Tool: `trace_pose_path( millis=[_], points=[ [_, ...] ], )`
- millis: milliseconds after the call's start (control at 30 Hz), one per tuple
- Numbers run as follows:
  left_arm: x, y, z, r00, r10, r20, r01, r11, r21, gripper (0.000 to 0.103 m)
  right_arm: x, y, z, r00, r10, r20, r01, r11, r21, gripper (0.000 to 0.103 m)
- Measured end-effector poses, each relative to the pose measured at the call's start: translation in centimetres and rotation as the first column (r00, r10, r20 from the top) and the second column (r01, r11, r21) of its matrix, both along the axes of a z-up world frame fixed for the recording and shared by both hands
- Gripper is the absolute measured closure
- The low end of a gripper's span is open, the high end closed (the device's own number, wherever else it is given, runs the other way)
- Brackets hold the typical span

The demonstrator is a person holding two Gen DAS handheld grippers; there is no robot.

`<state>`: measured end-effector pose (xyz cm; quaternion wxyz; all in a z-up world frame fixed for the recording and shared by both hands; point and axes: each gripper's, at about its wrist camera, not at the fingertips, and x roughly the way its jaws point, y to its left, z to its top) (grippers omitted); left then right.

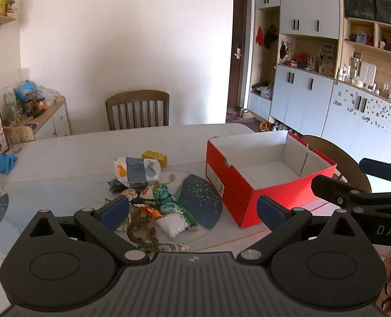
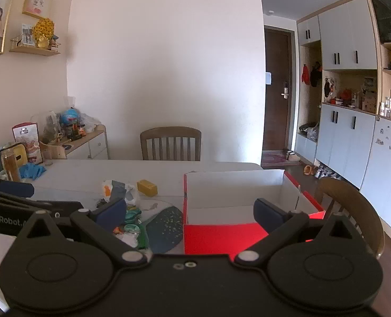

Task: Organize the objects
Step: 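Move the left gripper toward the silver foil snack bag in the pile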

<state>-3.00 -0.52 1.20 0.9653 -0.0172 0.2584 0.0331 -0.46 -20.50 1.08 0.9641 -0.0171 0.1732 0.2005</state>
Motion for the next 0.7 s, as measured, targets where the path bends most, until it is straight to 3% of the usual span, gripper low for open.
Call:
trace_pose_path(
  millis=[700],
  points=[
    [-0.9,0.6,0.6,0.997,0.063,0.05,-0.063,0.998,-0.01,0.0,0.3,0.8,0.6,0.996,0.086,-0.001,-0.086,0.996,0.019,0.001]
  ],
)
